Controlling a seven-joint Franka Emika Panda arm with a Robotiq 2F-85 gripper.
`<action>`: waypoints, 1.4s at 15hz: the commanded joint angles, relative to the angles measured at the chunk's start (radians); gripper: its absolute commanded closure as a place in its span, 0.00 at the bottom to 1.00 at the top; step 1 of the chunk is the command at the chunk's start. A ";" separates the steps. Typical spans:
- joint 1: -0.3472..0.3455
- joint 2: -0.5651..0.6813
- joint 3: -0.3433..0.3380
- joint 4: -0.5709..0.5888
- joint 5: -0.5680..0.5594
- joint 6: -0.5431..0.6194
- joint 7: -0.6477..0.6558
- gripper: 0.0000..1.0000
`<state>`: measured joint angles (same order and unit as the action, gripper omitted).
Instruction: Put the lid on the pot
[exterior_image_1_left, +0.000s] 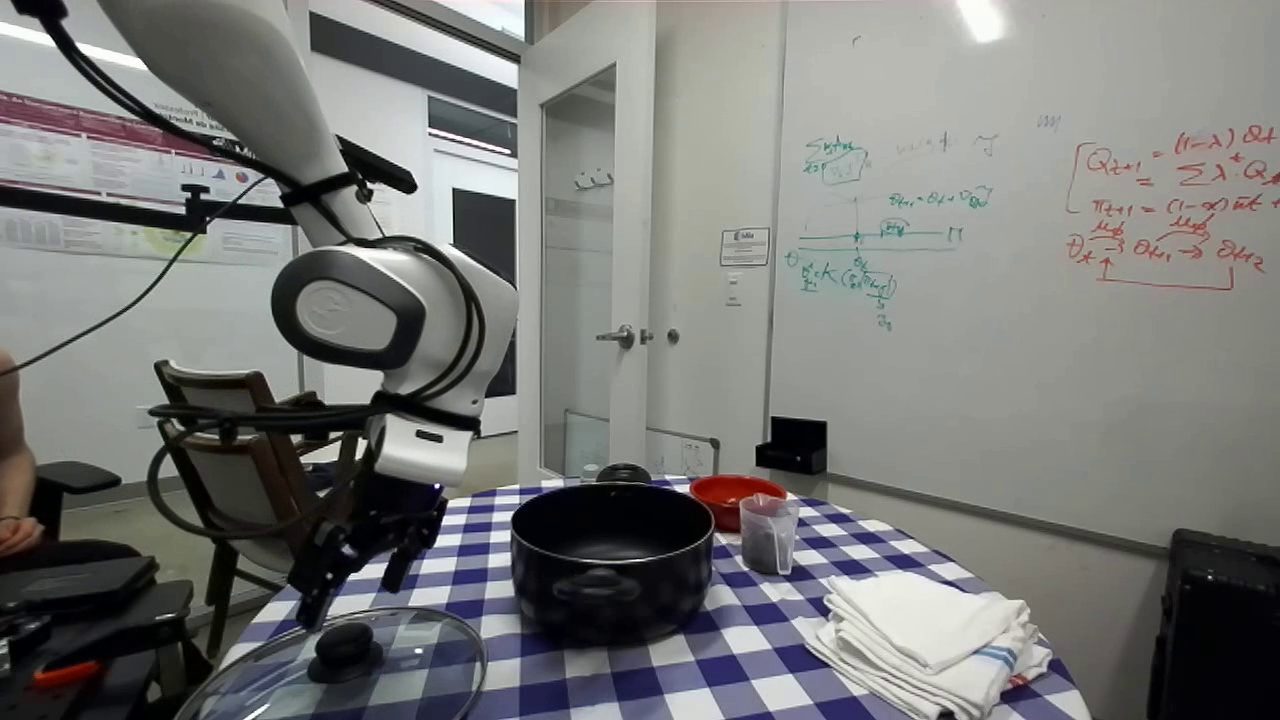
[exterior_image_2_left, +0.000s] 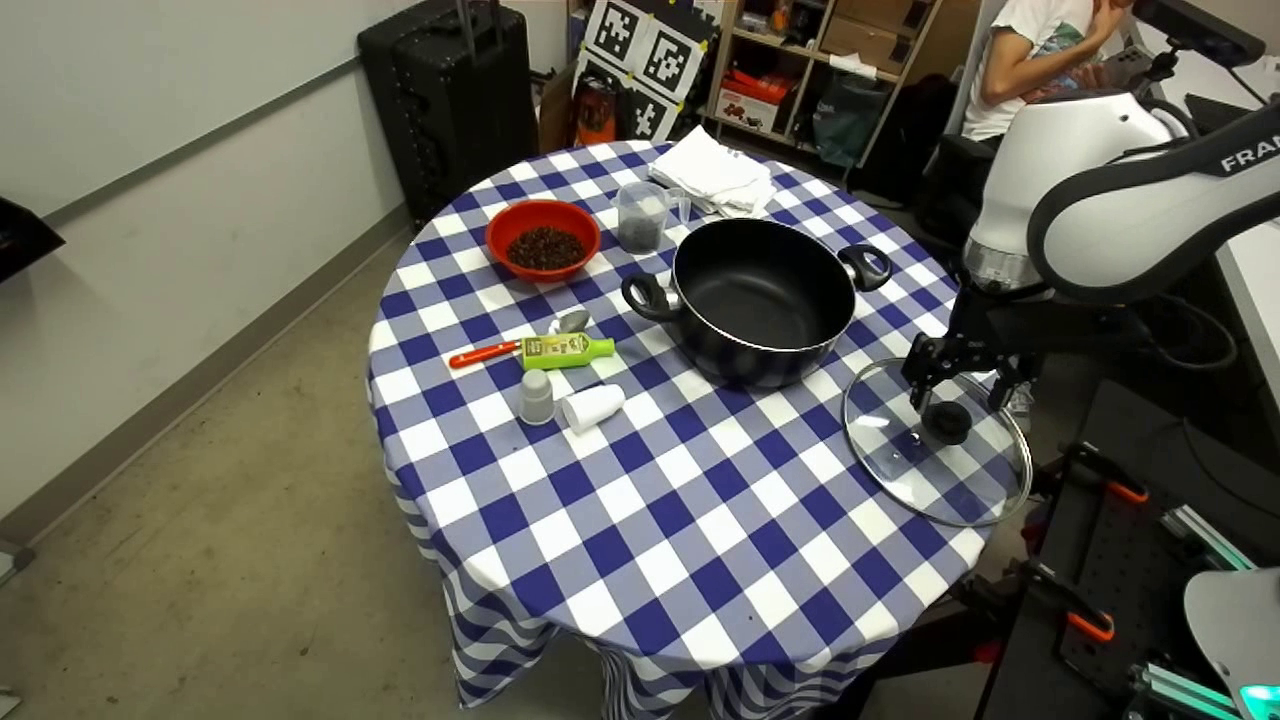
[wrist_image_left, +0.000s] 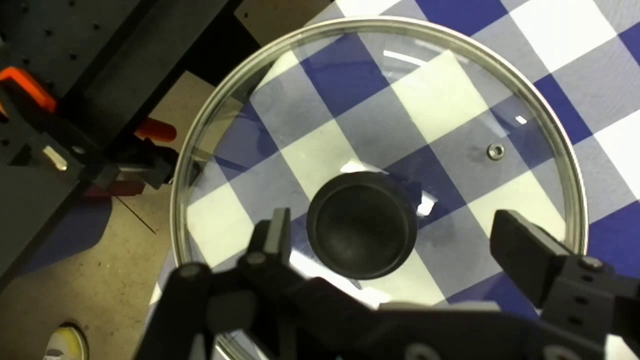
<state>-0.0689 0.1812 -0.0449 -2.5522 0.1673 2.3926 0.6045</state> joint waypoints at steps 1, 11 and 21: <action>0.014 0.013 -0.034 -0.014 -0.024 0.064 -0.028 0.00; 0.015 0.018 -0.043 -0.047 -0.001 0.106 -0.091 0.00; 0.028 0.052 -0.031 -0.040 0.018 0.106 -0.124 0.00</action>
<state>-0.0527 0.2131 -0.0771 -2.5933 0.1590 2.4730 0.5179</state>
